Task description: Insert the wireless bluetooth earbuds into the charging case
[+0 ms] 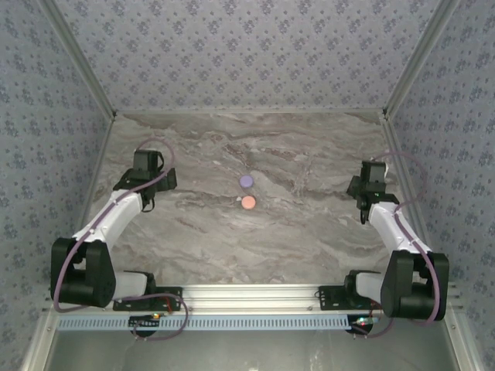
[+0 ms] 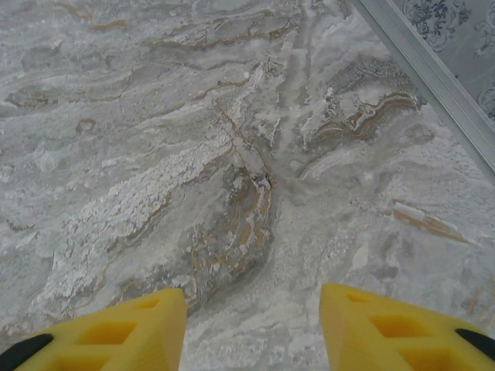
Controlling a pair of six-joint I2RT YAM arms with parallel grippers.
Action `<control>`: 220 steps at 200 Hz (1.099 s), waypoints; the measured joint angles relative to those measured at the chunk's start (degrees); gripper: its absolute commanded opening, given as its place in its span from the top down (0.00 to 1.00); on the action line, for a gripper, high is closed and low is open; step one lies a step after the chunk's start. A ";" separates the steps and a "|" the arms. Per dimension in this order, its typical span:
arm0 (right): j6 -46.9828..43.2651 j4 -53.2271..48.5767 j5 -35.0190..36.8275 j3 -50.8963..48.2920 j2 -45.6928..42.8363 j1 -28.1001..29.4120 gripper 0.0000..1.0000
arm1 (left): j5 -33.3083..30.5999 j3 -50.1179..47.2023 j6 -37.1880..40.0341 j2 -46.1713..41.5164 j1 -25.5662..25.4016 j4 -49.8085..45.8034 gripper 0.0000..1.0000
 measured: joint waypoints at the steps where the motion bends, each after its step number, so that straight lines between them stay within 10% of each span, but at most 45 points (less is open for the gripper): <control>1: -0.11 0.39 -0.22 -0.15 0.00 -0.15 0.45 | -0.02 -0.13 0.04 0.00 0.02 0.20 0.01; 220: -11.69 48.19 -17.75 -15.80 11.67 -2.36 0.35 | 17.94 -24.26 10.58 6.97 8.66 54.49 0.01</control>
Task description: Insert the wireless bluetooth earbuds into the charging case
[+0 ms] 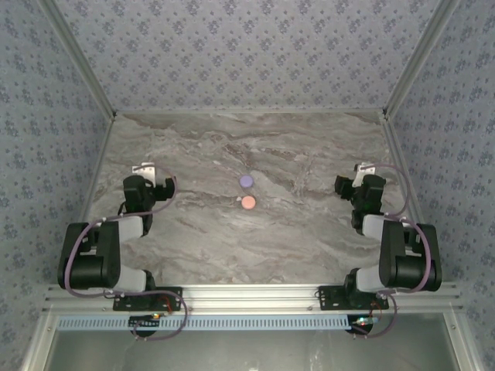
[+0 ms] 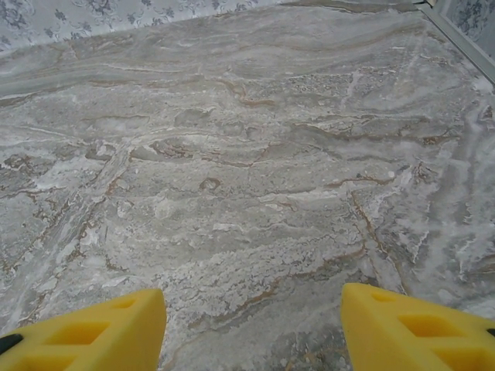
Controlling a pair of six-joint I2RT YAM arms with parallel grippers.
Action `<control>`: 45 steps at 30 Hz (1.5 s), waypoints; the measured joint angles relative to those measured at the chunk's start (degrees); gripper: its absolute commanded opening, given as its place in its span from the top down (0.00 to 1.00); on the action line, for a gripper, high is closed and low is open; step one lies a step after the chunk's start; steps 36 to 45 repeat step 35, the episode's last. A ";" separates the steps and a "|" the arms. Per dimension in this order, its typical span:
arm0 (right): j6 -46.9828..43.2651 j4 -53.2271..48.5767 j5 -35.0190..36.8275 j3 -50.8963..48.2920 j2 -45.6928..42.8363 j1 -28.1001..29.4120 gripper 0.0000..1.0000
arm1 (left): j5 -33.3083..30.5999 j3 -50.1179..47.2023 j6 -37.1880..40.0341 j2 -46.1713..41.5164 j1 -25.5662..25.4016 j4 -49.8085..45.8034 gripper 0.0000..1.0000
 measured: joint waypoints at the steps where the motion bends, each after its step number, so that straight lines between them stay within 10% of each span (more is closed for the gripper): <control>1: 0.00 0.59 -0.20 -0.09 0.28 0.00 0.35 | 0.26 -0.04 0.02 0.33 0.00 0.50 0.01; 11: -1.84 8.26 0.92 -1.38 4.61 2.97 0.28 | 1.51 -1.95 0.59 5.60 0.00 8.13 0.01; 13: -2.97 7.02 1.79 -1.18 6.01 4.55 0.20 | 0.11 -1.20 0.22 6.21 0.00 6.67 0.01; 14: -3.26 6.78 2.10 -1.16 6.21 5.09 0.00 | -0.63 -0.63 -0.07 6.36 0.02 6.29 0.01; 45: -4.09 6.71 4.17 -0.63 6.27 5.31 0.00 | -3.54 0.87 -0.68 6.36 0.22 5.97 0.01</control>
